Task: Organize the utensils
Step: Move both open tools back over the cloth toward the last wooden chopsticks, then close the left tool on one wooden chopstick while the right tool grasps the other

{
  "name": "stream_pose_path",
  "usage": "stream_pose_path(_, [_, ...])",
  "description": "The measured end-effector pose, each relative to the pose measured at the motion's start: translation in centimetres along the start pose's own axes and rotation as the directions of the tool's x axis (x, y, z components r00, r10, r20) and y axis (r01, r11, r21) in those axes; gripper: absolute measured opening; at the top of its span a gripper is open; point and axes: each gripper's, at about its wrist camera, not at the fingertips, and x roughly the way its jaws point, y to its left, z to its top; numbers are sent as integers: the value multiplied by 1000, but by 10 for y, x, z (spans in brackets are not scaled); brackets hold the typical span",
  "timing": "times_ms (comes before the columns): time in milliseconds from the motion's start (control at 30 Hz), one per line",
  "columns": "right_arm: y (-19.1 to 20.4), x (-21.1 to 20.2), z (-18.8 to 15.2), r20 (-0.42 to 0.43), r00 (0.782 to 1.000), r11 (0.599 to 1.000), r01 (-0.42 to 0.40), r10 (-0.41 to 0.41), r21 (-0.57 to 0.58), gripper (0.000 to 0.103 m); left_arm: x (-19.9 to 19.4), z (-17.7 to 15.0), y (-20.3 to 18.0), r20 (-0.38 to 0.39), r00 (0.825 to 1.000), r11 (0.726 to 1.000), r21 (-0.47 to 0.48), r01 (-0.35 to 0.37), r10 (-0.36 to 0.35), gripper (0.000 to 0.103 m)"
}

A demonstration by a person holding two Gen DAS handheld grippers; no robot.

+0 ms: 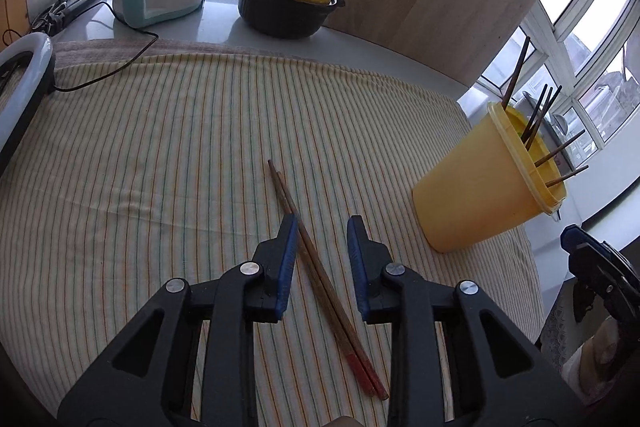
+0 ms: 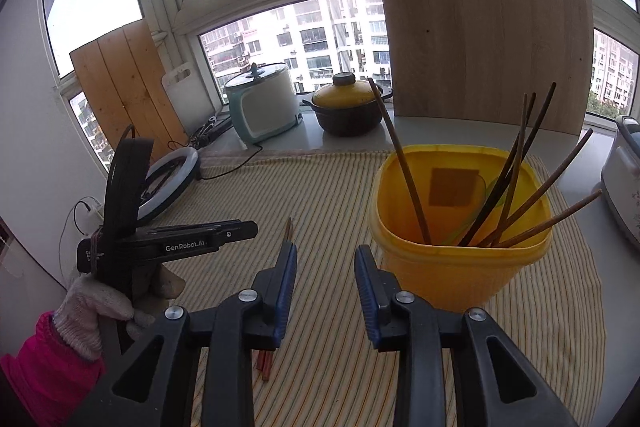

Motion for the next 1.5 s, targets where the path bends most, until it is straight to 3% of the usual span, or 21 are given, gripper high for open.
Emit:
stream_pose_path(133, [-1,14,-22,-40,999,998,-27,29,51,32,16,-17,0,-35,999,1000,-16,-16,15,24])
stream_pose_path(333, [3,25,-45,-71,997,999,3,0,41,33,30,-36,-1,-48,997,998,-13,-67,66,24])
stream_pose_path(600, [-9,32,-50,-96,995,996,2,7,90,33,35,-43,-13,-37,991,991,46,-129,131,24])
stream_pose_path(767, [-11,35,-51,-107,994,995,-1,12,102,33,37,-43,-24,-17,976,971,111,-212,215,24])
stream_pose_path(1167, [-11,44,-46,-123,992,993,-14,30,121,33,51,-35,-29,-48,957,935,232,-268,286,26])
stream_pose_path(1300, [-10,47,-45,-135,990,991,-27,44,131,33,54,-31,-26,-60,959,934,248,-256,278,22])
stream_pose_path(1500, [1,63,-38,-176,983,996,-29,45,90,33,45,-27,-5,-96,974,966,180,-188,207,11])
